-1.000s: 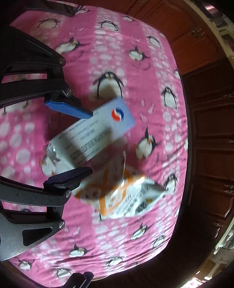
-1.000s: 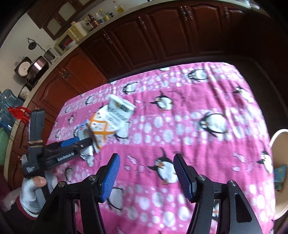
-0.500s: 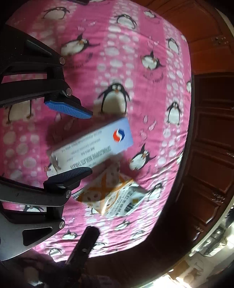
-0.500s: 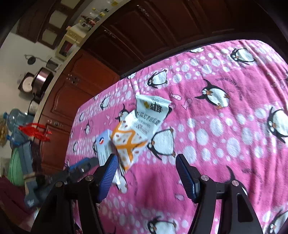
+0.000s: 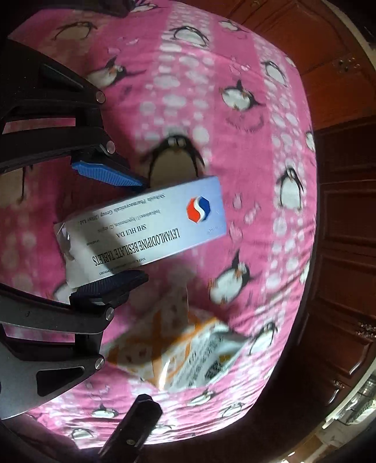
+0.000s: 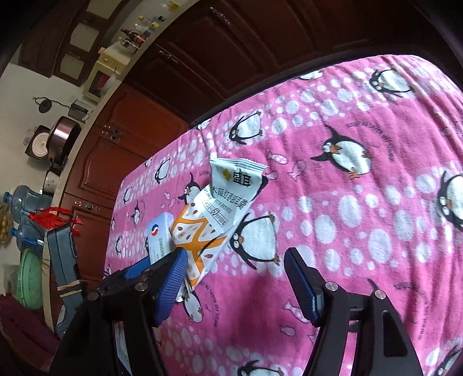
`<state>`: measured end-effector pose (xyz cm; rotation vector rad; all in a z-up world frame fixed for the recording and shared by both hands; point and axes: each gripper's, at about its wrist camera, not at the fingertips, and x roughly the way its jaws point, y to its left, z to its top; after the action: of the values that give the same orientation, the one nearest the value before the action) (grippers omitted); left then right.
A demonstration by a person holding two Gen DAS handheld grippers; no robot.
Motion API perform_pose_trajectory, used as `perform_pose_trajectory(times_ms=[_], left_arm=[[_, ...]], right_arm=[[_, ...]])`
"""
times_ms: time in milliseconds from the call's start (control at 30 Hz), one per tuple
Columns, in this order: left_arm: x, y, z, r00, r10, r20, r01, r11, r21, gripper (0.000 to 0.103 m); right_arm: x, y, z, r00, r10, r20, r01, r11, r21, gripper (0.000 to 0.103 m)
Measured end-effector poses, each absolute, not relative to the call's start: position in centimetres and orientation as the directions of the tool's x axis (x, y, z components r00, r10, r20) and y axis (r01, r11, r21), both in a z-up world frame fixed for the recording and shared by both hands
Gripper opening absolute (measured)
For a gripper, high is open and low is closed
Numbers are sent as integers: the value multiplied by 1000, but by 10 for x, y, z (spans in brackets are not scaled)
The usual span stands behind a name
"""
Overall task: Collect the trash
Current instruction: 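Grasp the white medicine box with left tool while right tool grasps white-orange snack bag, then carry the medicine box and snack bag over the cream bin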
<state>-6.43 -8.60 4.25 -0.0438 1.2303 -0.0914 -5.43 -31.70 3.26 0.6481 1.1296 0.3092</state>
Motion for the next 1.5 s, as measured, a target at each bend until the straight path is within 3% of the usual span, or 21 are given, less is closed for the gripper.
perform_pose_trajectory(times_ms=[300,367,467,533,900,1500], left_arm=[[-73,-56,36,300,-130,-945,19,991,-130,57],[-73,-56,35,303,-123,-945,22,992,-122,57],[-77,-64,34,318,-106,-942,35,994,-100,56],[-80,-69,34,335,-103,-936,48,995,-92,46],[-107,-83,64,389,-191,-901,102,981,-164,44],[-141,-209,103,436,-260,-862,341,934,-109,44]], right_arm=[[-25,-285,13,400,600,-693,98,723,683,65],[-24,-284,10,406,582,-705,94,740,666,33],[-31,-290,16,420,582,-697,78,742,666,16],[-38,-294,26,429,568,-702,36,766,642,12],[-89,-327,67,461,547,-699,-65,806,588,11],[-170,-424,101,592,453,-667,25,816,577,10]])
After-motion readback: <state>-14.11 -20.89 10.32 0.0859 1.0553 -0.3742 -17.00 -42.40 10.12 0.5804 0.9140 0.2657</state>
